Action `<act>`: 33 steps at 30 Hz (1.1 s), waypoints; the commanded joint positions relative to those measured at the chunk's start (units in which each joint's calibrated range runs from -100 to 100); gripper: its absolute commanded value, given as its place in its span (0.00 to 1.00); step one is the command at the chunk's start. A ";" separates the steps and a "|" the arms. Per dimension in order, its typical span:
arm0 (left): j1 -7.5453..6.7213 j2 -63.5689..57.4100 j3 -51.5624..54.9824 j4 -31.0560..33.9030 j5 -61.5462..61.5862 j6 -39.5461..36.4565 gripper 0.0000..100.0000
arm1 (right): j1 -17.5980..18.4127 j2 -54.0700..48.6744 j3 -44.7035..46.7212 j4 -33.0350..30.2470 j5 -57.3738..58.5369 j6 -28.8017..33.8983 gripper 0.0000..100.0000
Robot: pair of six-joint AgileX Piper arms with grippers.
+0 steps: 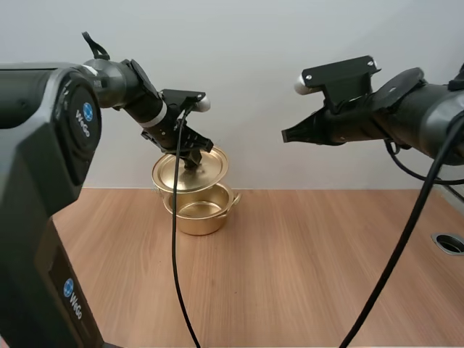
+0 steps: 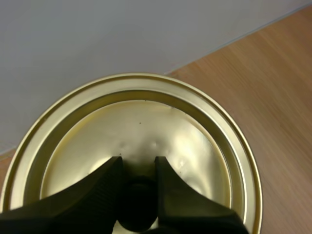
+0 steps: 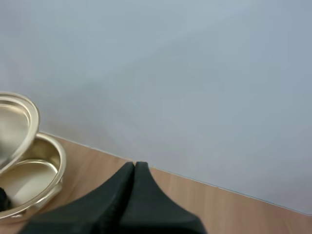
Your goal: Open the pot, put the car inside, and close it
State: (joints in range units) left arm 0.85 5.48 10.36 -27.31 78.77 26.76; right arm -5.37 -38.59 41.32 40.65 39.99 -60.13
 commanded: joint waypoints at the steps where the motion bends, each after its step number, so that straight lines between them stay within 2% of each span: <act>1: -0.04 4.40 0.06 -0.67 -0.01 0.60 0.00 | -0.47 -3.91 0.08 0.22 1.18 0.58 0.00; 6: -0.48 7.26 0.06 -0.16 -1.42 0.71 0.00 | -0.47 -3.90 0.08 0.22 3.04 1.28 0.00; 11: -3.08 8.41 0.22 1.94 -5.96 -0.61 0.00 | -0.47 -3.90 0.08 0.22 3.04 1.28 0.00; 15: -4.81 9.26 0.22 8.34 -11.23 -3.77 0.00 | -0.47 -3.90 0.08 0.22 3.25 1.28 0.00; 29: -4.98 13.04 0.22 9.58 -13.22 -4.54 0.00 | -0.47 -3.90 0.08 0.22 3.29 1.28 0.00; 31: -4.98 13.51 0.22 9.72 -13.25 -3.43 0.10 | -0.47 -3.90 0.08 0.22 3.29 1.28 0.00; 32: -4.98 13.51 0.22 9.72 -13.25 -3.43 0.18 | -0.47 -3.90 0.08 0.22 3.72 1.28 0.00; 33: -4.98 13.51 0.09 9.72 -12.97 -3.43 0.31 | -0.47 -3.90 0.08 0.22 3.93 1.28 0.00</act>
State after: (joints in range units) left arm -4.11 18.82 10.38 -17.84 65.15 23.25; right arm -5.84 -42.57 41.43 40.88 43.83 -58.88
